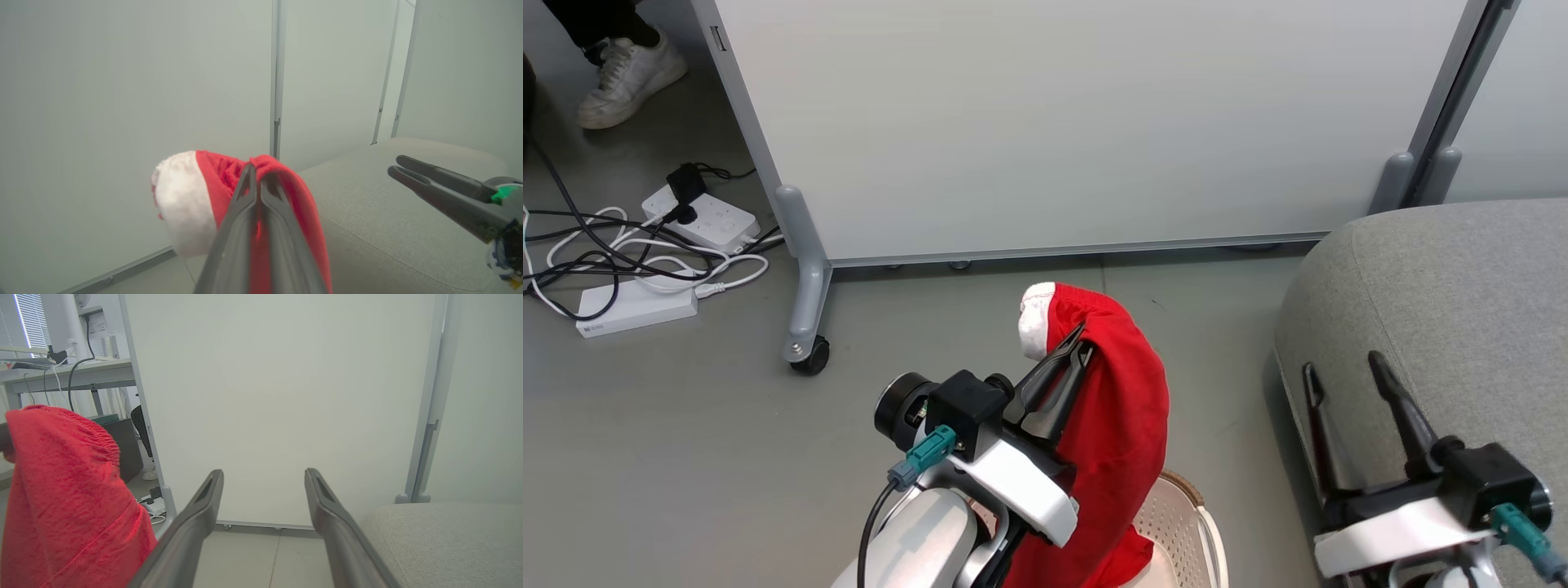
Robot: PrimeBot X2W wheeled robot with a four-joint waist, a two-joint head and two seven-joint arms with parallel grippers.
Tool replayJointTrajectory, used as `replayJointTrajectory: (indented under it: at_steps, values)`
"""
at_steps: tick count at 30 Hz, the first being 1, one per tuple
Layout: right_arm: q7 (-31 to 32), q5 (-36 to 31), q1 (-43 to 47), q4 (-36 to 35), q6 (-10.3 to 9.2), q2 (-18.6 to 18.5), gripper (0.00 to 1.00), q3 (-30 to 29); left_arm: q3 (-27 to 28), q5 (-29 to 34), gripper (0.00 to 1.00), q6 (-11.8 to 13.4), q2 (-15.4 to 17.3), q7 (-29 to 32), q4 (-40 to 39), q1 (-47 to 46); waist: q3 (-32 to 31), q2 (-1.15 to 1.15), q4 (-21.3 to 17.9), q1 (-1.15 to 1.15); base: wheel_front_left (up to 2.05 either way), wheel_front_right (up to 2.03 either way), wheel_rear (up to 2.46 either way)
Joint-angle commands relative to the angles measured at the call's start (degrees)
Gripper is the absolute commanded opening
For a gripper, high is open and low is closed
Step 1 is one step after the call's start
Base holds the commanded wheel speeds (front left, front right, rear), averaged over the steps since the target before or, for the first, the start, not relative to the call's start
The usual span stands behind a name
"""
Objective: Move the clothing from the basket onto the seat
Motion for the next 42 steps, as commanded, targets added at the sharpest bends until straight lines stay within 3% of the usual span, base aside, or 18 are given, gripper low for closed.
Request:
replayJointTrajectory:
  at_steps: [1,7,12,18,28,42]
  values:
    - [-0.38,0.10,1.37,-1.17,0.11,-0.30,1.00,1.43,0.40,0.06,0.00,0.16,0.21,-0.08,0.40,-0.77,-0.02,0.00,0.06,0.00,0.00,0.00,0.00]
    - [-0.38,-1.95,4.10,-4.42,0.10,-1.83,1.00,7.22,1.22,0.61,0.00,-0.11,0.22,-0.08,1.39,-1.10,-0.08,0.00,-0.24,0.00,0.00,0.00,0.00]
    - [-0.38,-1.06,4.63,-5.33,0.10,-6.05,1.00,14.70,1.54,1.13,0.00,-0.19,0.23,-0.08,1.40,-1.41,0.03,0.00,-0.48,0.00,0.00,0.00,0.00]
    - [-0.38,-1.60,2.40,-3.62,0.09,-7.92,1.00,18.07,0.76,0.69,0.00,-0.49,0.23,-0.08,1.43,-1.42,0.13,0.00,-0.21,0.00,0.00,0.00,0.00]
    - [-0.38,-1.48,-2.46,2.61,0.09,-6.37,1.00,22.38,-1.84,0.01,0.00,-0.97,0.22,-0.08,1.40,-2.50,0.48,0.00,1.44,0.00,0.00,0.00,0.00]
    - [-0.37,-1.75,-8.34,11.35,0.09,-4.07,1.00,24.84,-9.60,-2.04,0.00,-1.59,0.23,-0.08,1.23,-4.10,0.67,0.00,2.70,0.00,0.00,0.00,0.00]
